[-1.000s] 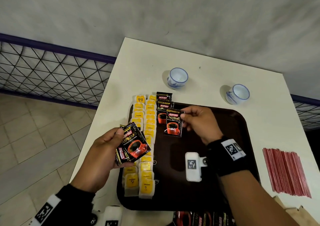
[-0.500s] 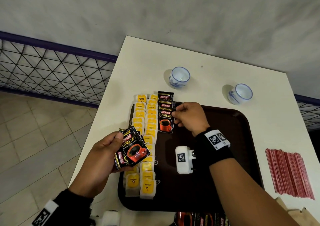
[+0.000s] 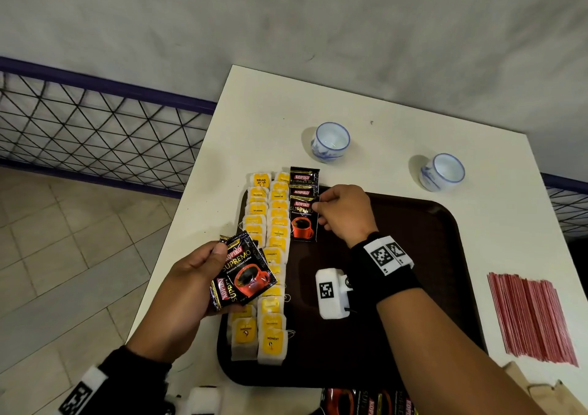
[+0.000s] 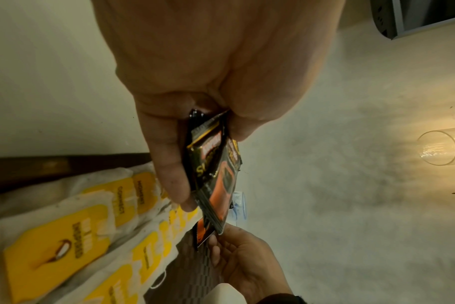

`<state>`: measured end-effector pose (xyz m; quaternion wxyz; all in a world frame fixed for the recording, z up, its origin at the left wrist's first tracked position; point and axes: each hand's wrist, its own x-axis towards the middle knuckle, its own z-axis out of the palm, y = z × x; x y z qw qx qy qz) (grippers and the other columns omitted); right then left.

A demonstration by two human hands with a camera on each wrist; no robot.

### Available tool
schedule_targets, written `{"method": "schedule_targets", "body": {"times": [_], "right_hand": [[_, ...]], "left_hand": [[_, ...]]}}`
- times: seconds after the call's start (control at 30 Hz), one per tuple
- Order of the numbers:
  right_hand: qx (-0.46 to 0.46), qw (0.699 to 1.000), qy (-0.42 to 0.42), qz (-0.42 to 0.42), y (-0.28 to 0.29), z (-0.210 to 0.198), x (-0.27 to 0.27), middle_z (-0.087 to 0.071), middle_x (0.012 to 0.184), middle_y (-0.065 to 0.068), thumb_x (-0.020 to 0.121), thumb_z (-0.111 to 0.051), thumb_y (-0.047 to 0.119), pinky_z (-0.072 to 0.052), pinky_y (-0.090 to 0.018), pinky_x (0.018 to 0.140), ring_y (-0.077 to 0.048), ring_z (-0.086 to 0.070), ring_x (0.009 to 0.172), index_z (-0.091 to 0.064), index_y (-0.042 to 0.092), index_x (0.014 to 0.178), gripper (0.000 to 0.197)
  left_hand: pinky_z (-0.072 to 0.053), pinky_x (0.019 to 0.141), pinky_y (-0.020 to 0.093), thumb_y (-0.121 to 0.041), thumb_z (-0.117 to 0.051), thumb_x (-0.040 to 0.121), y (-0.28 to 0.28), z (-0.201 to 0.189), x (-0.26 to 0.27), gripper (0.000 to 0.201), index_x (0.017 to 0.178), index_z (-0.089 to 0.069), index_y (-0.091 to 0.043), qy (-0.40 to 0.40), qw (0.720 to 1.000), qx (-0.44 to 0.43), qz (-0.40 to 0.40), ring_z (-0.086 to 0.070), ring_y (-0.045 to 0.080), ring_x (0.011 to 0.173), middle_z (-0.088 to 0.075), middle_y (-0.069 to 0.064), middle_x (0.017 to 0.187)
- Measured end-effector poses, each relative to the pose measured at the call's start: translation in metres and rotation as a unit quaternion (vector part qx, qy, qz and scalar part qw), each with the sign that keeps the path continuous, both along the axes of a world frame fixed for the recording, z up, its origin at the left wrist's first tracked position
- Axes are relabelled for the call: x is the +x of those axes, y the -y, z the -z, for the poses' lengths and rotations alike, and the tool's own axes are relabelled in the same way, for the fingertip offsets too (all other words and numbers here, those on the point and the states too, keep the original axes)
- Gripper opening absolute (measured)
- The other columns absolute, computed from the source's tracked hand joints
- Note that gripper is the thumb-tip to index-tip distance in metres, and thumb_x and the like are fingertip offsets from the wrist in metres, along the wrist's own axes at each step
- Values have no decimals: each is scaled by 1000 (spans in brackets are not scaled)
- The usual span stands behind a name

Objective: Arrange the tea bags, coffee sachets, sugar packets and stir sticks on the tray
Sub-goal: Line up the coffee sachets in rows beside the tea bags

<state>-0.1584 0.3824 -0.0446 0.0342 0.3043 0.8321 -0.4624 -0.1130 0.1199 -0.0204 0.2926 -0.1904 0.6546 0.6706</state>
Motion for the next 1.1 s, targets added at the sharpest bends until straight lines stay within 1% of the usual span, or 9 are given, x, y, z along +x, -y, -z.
{"method": "schedule_targets", "body": {"times": [0.23, 0.5, 0.6, 0.77, 0.83, 0.9, 0.97, 1.03, 1.1], "right_hand": [[-4, 1000, -1, 6, 2, -2, 2, -69, 70, -10, 86, -73, 9, -57, -29, 51, -15, -64, 51, -67, 11, 84, 7], [-11, 1000, -9, 5, 2, -7, 1, -69, 68, -10, 87, -72, 8, -57, -30, 52, -17, -65, 52, -67, 11, 83, 7], [-8, 1000, -10, 2, 2, -7, 3, -70, 68, -10, 87, -72, 10, -61, -37, 57, -20, -68, 56, -66, 13, 82, 8], [-13, 1000, -20, 7, -1, -8, 8, -71, 70, -12, 87, -72, 12, -62, -46, 63, -23, -69, 58, -66, 14, 81, 9], [0, 999, -35, 5, -2, -8, 11, -70, 69, -7, 86, -73, 13, -62, -46, 66, -21, -70, 61, -65, 19, 78, 13], [16, 998, -57, 1, -1, -9, 16, -69, 73, -1, 84, -74, 16, -61, -47, 72, -21, -71, 71, -65, 26, 77, 15], [9, 997, -77, -13, 4, -14, 22, -69, 76, 2, 84, -75, 18, -61, -44, 72, -20, -70, 75, -67, 28, 80, 13], [-61, 993, -84, -56, 16, -26, 33, -69, 79, -1, 84, -78, 19, -57, -31, 58, -19, -68, 72, -70, 22, 89, 10], [-146, 978, -63, -133, 30, -37, 44, -67, 85, -7, 80, -82, 21, -48, -22, 51, -15, -63, 69, -70, 19, 100, 24]], "left_hand": [[-59, 82, 61, -32, -51, 102, -1, -1, 0, 25, 112, -71, -20, 0, 1000, -1, 4, -76, 35, 87, -78, 8, 100], [-62, 78, 54, -32, -53, 101, -5, -4, -2, 22, 107, -72, -23, -13, 1000, 0, 14, -77, 32, 85, -79, 7, 96], [-63, 75, 52, -31, -53, 101, -7, -5, -3, 23, 107, -72, -23, -18, 1000, 2, 21, -77, 31, 84, -79, 7, 96], [-61, 78, 55, -31, -54, 101, -10, -4, -5, 22, 108, -73, -21, -21, 1000, 7, 21, -77, 30, 81, -79, 7, 95], [-63, 74, 52, -31, -53, 101, -11, -5, -5, 22, 107, -73, -22, -25, 999, 9, 26, -78, 29, 80, -79, 6, 93], [-64, 67, 47, -30, -53, 102, -13, -6, -6, 22, 106, -73, -21, -26, 999, 14, 29, -78, 28, 78, -79, 5, 92], [-64, 62, 44, -30, -54, 102, -15, -7, -7, 21, 105, -73, -21, -28, 999, 17, 33, -78, 27, 76, -79, 6, 90], [-63, 57, 40, -30, -54, 102, -18, -8, -8, 21, 105, -73, -21, -32, 999, 16, 37, -77, 25, 73, -79, 5, 89], [-63, 55, 37, -30, -55, 102, -22, -10, -9, 21, 106, -73, -21, -45, 998, 12, 46, -77, 25, 74, -79, 6, 90]]}}
